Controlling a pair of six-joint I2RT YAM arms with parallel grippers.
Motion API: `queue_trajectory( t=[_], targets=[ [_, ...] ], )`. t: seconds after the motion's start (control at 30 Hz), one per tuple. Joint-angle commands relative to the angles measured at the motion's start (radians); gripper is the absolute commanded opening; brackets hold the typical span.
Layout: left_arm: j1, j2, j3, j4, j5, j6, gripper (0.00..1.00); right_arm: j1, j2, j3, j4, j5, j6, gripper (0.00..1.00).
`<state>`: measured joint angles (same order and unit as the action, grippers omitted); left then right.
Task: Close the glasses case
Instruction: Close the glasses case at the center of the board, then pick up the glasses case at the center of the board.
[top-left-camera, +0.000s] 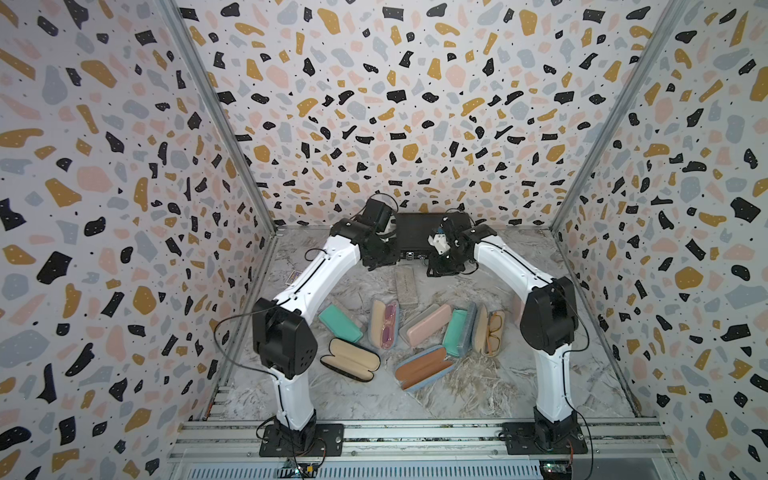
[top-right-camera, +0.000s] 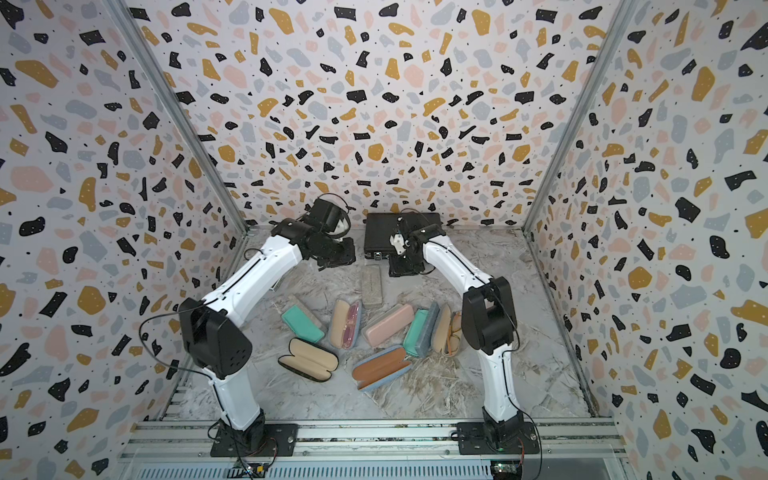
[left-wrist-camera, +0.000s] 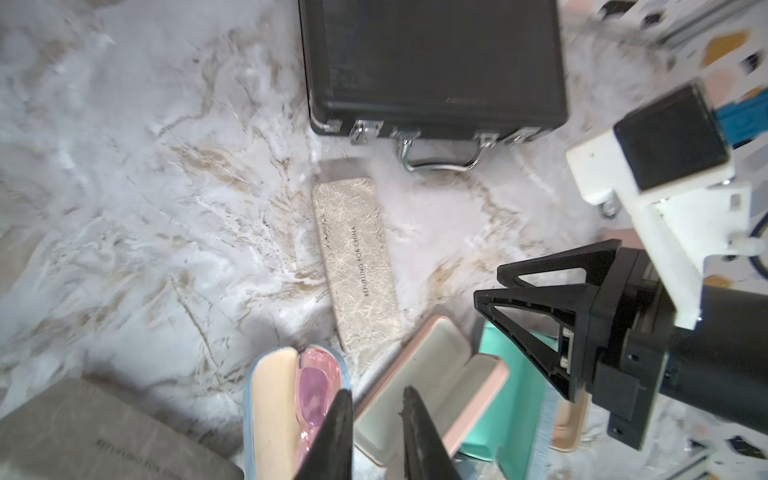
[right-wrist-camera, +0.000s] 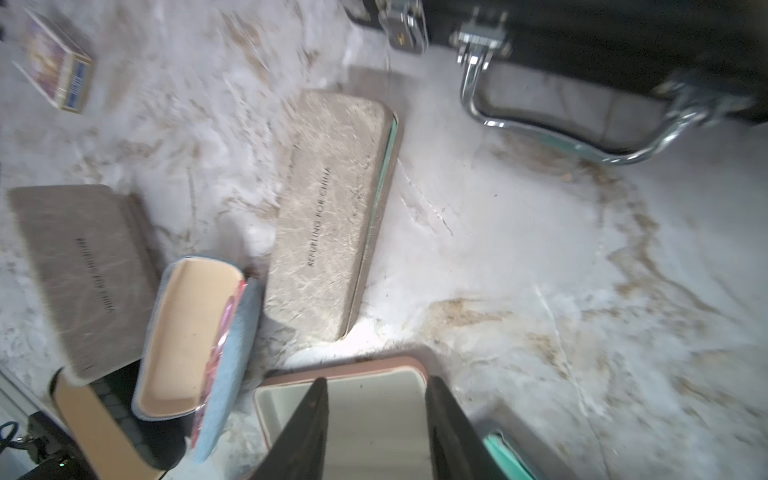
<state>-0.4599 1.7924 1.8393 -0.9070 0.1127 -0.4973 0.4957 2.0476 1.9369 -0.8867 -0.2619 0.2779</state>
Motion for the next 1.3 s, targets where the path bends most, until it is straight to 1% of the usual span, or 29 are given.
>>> queue_trajectory(
  t=[0.0,0.03,0.1,0.17,0.27,0.37,0.53,0.8,1.07,1.27],
  targets=[
    [0.007,-0.096,-0.097,0.003,-0.044,-0.002,0.40,0.005,-0.104,-0.023,-0.110,0.052,0.066,0.50],
    [0.009,-0.133,-0.131,0.014,-0.050,-0.006,0.46,0.007,-0.126,-0.032,-0.138,0.069,0.084,0.54],
    [0.011,-0.202,-0.205,0.041,-0.058,-0.017,0.55,0.013,-0.168,-0.064,-0.178,0.101,0.121,0.60],
    [0.015,-0.266,-0.273,0.065,-0.063,-0.026,0.60,0.028,-0.206,-0.106,-0.211,0.138,0.161,0.66],
    [0.022,-0.339,-0.337,0.069,-0.067,-0.031,0.62,0.065,-0.258,-0.179,-0.236,0.187,0.213,0.75],
    [0.029,-0.387,-0.371,0.059,-0.068,-0.028,0.62,0.106,-0.299,-0.253,-0.224,0.204,0.274,0.80],
    [0.036,-0.446,-0.415,0.052,-0.058,-0.023,0.62,0.158,-0.339,-0.352,-0.173,0.210,0.372,0.82],
    [0.044,-0.502,-0.467,0.043,-0.047,-0.007,0.62,0.209,-0.339,-0.416,-0.120,0.210,0.462,0.82],
    [0.053,-0.518,-0.502,0.049,-0.033,0.000,0.62,0.219,-0.280,-0.432,-0.067,0.201,0.497,0.81],
    [0.062,-0.513,-0.524,0.063,-0.021,0.001,0.62,0.219,-0.223,-0.411,-0.051,0.187,0.496,0.81]
  ],
)
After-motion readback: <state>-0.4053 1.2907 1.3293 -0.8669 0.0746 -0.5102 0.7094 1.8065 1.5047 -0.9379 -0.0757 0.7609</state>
